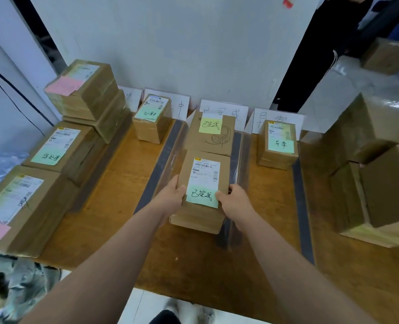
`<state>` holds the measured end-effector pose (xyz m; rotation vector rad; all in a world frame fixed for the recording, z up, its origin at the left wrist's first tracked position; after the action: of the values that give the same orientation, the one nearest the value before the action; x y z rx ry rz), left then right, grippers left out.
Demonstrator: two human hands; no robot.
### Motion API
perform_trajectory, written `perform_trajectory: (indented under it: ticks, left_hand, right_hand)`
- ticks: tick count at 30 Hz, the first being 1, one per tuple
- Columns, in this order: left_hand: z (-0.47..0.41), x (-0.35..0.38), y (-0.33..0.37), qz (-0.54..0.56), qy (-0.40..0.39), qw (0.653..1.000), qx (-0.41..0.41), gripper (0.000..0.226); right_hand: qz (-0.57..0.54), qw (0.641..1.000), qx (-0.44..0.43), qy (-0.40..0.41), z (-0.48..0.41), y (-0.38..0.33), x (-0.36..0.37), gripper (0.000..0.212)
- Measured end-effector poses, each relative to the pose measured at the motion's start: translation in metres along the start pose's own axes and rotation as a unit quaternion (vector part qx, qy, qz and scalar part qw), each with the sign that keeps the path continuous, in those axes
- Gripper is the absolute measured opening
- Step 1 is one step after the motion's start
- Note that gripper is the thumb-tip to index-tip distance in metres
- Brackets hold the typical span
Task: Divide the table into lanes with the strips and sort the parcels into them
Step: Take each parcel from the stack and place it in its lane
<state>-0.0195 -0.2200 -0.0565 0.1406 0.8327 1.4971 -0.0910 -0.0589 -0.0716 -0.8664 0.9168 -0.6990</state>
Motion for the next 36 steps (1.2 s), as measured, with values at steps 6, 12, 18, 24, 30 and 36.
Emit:
perform_trajectory:
  ticks: [6, 12, 18, 24, 30, 36]
  left_hand:
    - [-0.011, 0.007, -0.002, 0.007, -0.01, 1.0, -0.012, 0.051]
    - [-0.02, 0.006, 0.001, -0.008, -0.006, 1.0, -0.011, 0.041]
    - [-0.029, -0.002, 0.002, -0.092, 0.043, 0.995, 0.021, 0.033]
    - [-0.019, -0.027, 0.02, -0.123, 0.153, 0.977, 0.083, 0.018]
    - [-0.03, -0.045, 0.011, -0.172, 0.176, 0.967, 0.069, 0.052]
    - [-0.042, -0.047, -0.007, -0.179, 0.151, 0.972, 0.035, 0.048]
  right_hand:
    - [0.01, 1.0, 0.005, 0.018, -0.004, 0.004, 0.0, 0.031]
    - [0.01, 0.999, 0.024, 0.036, -0.007, 0.009, 0.003, 0.037]
    - [0.019, 0.999, 0.021, 0.039, -0.006, 0.015, 0.008, 0.036]
    - [0.036, 0.998, 0.016, 0.046, -0.008, 0.015, 0.006, 0.039]
    - [0.04, 0.998, 0.015, 0.043, -0.006, 0.008, 0.009, 0.04]
    - [0.045, 0.998, 0.018, 0.04, -0.003, 0.008, 0.011, 0.045]
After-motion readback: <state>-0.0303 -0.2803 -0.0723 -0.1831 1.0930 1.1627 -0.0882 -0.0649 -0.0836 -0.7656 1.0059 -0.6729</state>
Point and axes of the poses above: each hand's wrist, its own z-axis away from the middle knuckle, its own x-axis out of the palm, y = z × x, the point moved 9 cm from there along -z, towards the middle knuckle, and after that the axes turned 15 degrees about -x, right-handed, at the moved point
